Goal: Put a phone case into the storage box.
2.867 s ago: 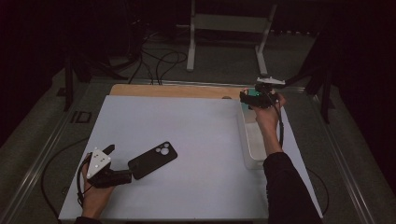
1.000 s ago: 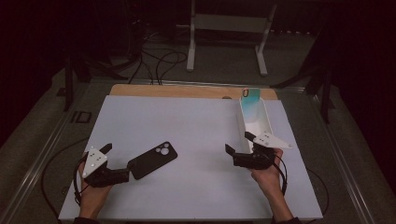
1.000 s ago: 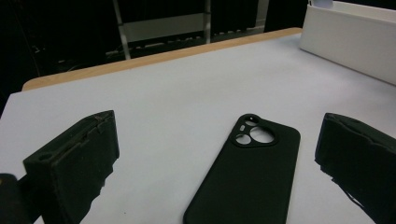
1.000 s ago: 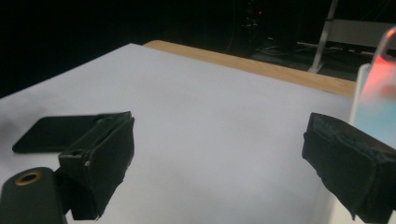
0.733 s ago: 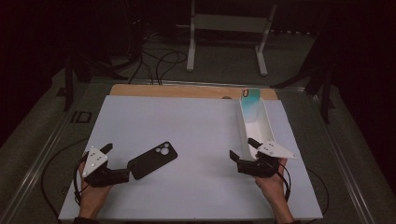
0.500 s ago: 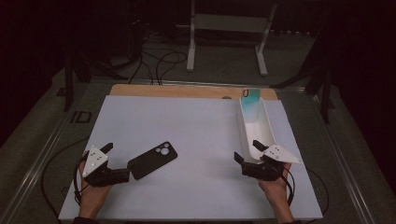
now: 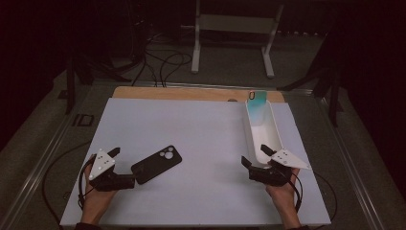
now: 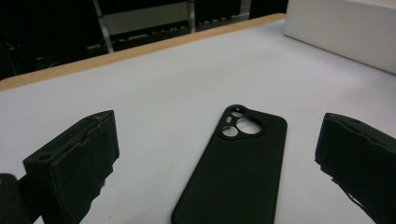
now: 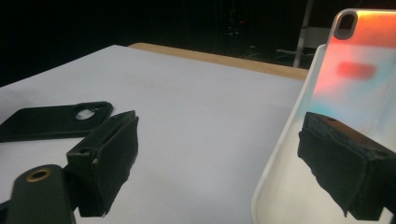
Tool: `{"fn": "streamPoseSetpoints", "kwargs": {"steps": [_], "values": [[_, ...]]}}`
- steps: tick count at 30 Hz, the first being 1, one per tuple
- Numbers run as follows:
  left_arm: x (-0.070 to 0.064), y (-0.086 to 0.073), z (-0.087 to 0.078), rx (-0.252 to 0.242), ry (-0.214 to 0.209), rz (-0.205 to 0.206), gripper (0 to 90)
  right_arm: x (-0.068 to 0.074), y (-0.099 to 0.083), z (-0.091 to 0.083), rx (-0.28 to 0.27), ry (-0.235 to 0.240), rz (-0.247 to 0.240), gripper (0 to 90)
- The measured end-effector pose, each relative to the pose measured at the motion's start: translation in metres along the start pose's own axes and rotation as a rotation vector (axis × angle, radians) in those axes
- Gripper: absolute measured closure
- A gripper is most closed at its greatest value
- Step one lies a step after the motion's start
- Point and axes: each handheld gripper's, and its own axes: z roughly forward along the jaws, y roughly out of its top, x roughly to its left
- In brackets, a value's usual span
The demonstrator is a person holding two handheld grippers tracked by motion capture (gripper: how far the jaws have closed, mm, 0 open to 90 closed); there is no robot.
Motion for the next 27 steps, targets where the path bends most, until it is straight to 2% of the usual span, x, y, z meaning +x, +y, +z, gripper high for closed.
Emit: {"fn": "streamPoseSetpoints", "kwargs": {"steps": [1,2,4,7,13,15,17,22,25,27], "values": [[0.000,0.000,0.000,0.000,0.000,0.000,0.1,0.000,0.000,0.000,0.000,0.000,0.000,12.1],[-0.001,0.000,0.002,0.010,-0.022,0.006,0.1,0.000,0.000,0.000,0.000,0.002,0.000,12.0],[-0.001,0.000,0.005,0.027,-0.041,0.012,0.1,-0.001,0.002,0.001,0.003,0.014,-0.006,11.0],[-0.001,0.001,0.008,0.049,-0.051,0.016,0.0,-0.002,0.002,0.001,0.004,0.017,-0.008,10.7],[-0.001,0.004,0.031,0.171,-0.100,0.041,0.0,-0.002,0.004,0.000,-0.002,0.027,0.000,10.7],[0.001,0.004,0.038,0.213,-0.100,0.060,0.0,-0.003,0.005,0.000,-0.004,0.028,0.004,10.7],[0.002,0.004,0.043,0.246,-0.126,0.058,0.0,-0.004,0.005,-0.001,-0.002,0.028,0.006,10.7],[-0.002,0.003,0.057,0.355,-0.164,0.106,0.0,-0.004,0.005,0.000,-0.001,0.033,0.004,10.7],[-0.005,0.000,0.066,0.416,-0.176,0.124,0.0,-0.003,0.005,0.000,0.000,0.035,0.001,10.7],[-0.005,-0.002,0.072,0.466,-0.164,0.129,0.0,-0.003,0.005,0.000,0.001,0.034,-0.001,10.7]]}}
